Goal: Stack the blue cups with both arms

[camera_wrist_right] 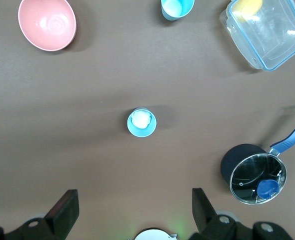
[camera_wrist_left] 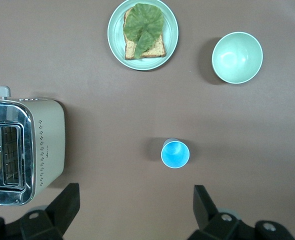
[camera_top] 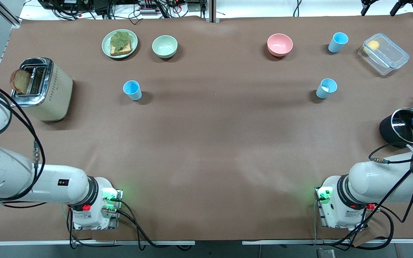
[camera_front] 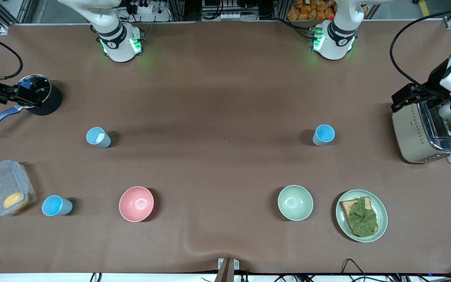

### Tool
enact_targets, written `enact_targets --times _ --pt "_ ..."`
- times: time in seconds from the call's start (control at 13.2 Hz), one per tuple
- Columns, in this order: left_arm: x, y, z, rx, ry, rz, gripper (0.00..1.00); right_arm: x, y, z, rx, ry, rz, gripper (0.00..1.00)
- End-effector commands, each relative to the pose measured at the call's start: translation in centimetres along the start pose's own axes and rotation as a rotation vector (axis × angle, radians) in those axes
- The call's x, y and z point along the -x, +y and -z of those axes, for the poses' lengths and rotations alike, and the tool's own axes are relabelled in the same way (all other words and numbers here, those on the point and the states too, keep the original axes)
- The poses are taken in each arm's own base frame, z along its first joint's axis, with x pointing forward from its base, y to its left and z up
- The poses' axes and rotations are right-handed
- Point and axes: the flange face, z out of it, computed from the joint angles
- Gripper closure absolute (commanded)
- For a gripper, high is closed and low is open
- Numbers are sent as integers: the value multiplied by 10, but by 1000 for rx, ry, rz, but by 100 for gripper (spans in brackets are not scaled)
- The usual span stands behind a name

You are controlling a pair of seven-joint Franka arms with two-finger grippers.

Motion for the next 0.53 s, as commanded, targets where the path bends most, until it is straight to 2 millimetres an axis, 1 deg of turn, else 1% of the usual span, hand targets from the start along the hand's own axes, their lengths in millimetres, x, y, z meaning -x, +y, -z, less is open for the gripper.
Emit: enact_targets --times 0.0,0.3,0.38,0.45 --pt "1 0 4 4 2 19 0 3 1 5 2 0 -5 0" --pt "1 0 4 4 2 19 0 1 6 3 0 -2 -26 0" --pt "1 0 4 4 2 18 0 -4 9 -5 6 -19 -14 0" --pt "1 0 4 4 2 19 0 -10 10 -19 13 -50 -11 0"
